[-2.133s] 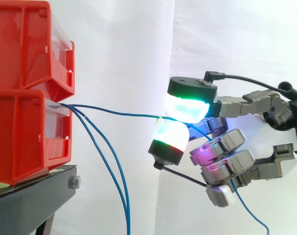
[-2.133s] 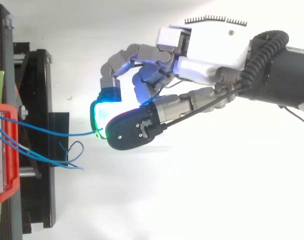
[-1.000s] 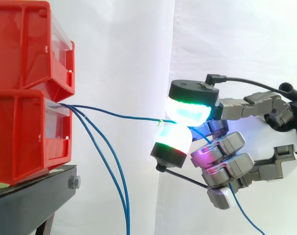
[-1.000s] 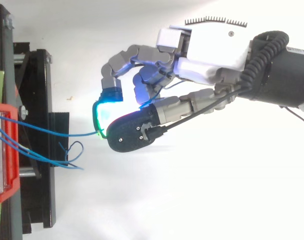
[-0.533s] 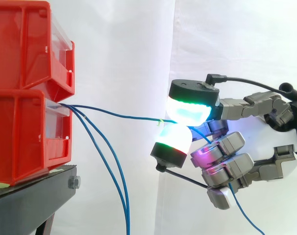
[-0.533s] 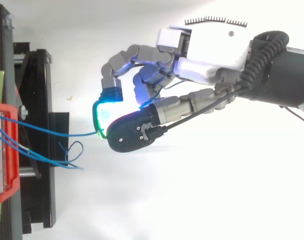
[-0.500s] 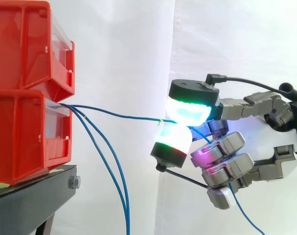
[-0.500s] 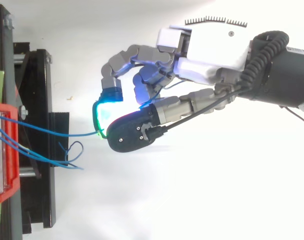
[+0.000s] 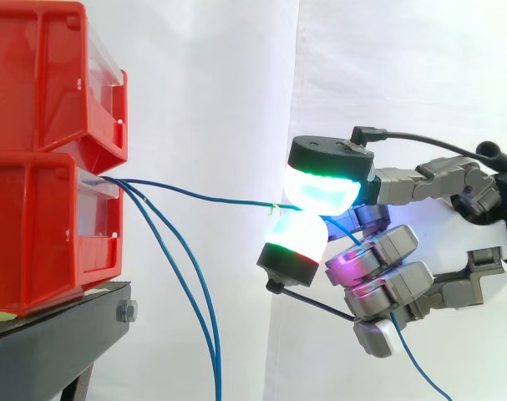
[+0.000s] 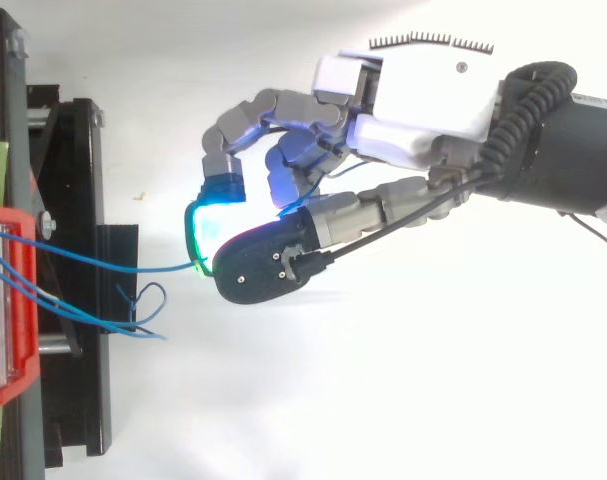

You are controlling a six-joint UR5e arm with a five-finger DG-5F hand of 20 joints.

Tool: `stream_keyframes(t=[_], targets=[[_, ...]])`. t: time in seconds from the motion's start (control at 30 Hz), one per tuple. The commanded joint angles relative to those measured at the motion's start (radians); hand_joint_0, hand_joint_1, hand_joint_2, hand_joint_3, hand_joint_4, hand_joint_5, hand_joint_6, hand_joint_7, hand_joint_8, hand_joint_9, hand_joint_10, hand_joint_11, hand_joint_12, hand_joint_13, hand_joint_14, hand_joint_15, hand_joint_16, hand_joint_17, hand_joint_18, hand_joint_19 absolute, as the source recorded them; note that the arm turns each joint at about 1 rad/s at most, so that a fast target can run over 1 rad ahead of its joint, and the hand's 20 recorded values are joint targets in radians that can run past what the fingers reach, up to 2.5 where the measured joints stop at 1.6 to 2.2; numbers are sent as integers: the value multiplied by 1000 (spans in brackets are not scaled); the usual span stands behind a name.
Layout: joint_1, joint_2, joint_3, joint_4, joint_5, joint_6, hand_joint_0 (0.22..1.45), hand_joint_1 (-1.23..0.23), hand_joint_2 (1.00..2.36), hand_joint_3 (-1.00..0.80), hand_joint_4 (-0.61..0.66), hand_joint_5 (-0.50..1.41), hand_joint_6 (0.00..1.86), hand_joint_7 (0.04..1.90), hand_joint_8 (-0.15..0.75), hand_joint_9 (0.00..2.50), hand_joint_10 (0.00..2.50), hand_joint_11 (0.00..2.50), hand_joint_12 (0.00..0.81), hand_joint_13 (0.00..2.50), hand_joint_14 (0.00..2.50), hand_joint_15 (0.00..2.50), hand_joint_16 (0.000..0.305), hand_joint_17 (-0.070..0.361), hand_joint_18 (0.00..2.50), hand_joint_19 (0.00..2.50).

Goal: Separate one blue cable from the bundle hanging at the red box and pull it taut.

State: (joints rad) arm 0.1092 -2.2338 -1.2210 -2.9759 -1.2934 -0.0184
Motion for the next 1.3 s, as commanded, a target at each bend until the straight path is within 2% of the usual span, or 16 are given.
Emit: stream_keyframes(t=[0.0, 1.0, 1.1, 1.13, 1.2, 1.23, 1.27], targets=[[0, 0, 0, 0, 0, 0, 698, -794, 1017, -264, -9, -202, 897, 1223, 303, 748, 1380, 1437, 381, 899, 1002, 1559, 48, 108, 920, 981], [0, 0, 0, 0, 0, 0, 698, -795, 1017, -263, -14, -202, 896, 1228, 307, 751, 1347, 1453, 388, 896, 986, 1573, 48, 109, 917, 970], [0, 0, 0, 0, 0, 0, 702, -794, 1017, -280, -13, -202, 897, 1212, 310, 753, 1288, 1479, 386, 900, 852, 1564, 48, 109, 909, 964], [0, 0, 0, -2, 0, 0, 697, -795, 1014, -288, -28, -201, 902, 1173, 286, 751, 1348, 1378, 360, 905, 742, 1534, 45, 101, 906, 954], [0, 0, 0, 0, 0, 0, 689, -790, 1011, -313, -39, -200, 909, 1121, 277, 745, 1437, 1284, 347, 890, 746, 1483, 42, 95, 895, 957], [0, 0, 0, 0, 0, 0, 707, -793, 1012, -329, -10, -202, 900, 1171, 312, 784, 1292, 1383, 380, 921, 598, 1544, 46, 104, 926, 991], [0, 0, 0, 0, 0, 0, 712, -791, 1012, -325, -6, -202, 897, 1186, 313, 798, 1245, 1407, 377, 953, 550, 1566, 47, 105, 945, 1006]])
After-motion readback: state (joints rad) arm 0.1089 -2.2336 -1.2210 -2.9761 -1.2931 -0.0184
